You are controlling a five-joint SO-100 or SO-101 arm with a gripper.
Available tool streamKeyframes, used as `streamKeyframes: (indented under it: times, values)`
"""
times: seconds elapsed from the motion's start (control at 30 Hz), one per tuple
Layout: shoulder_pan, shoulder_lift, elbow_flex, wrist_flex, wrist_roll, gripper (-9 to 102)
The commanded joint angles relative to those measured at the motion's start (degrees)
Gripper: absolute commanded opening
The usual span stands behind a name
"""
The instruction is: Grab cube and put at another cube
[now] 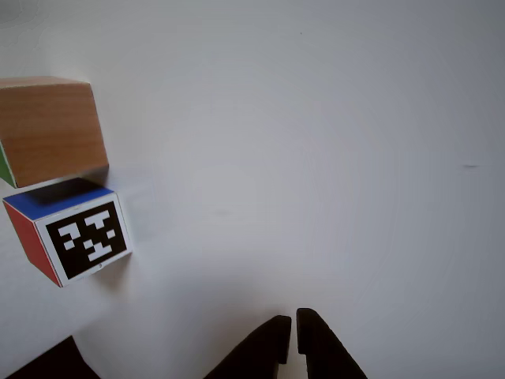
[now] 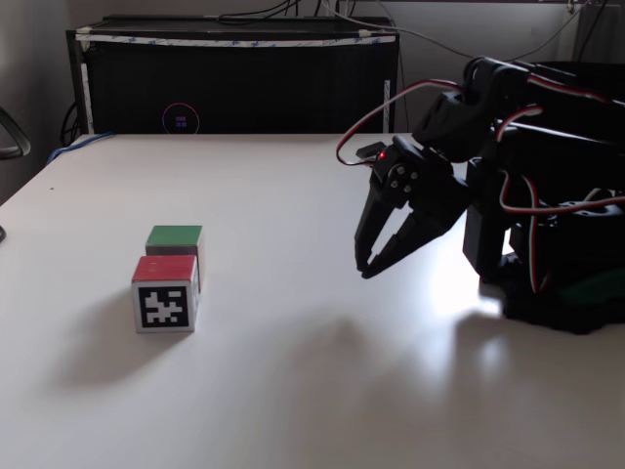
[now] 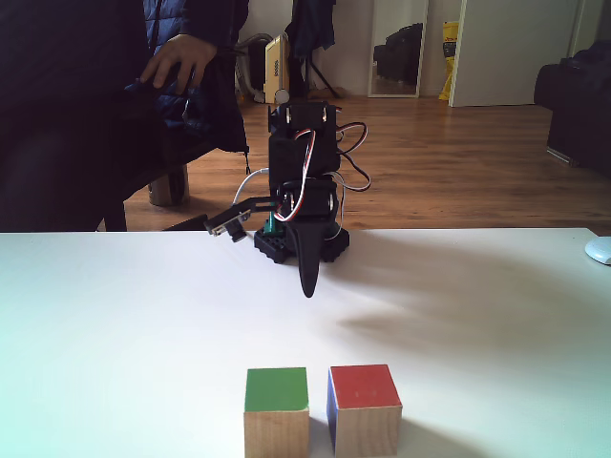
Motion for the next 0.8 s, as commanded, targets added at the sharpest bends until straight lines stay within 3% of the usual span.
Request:
streamKeyframes:
  times: [0.0,0.63,0.77]
  values:
    - [-0.5,0.3,-2.1,-1.1,-0.7,1]
    - [-0.3,0.3,-1.9,-2.0,-2.3,3]
    - [3.6,0.3,-1.7,-5.4,-0.7,16]
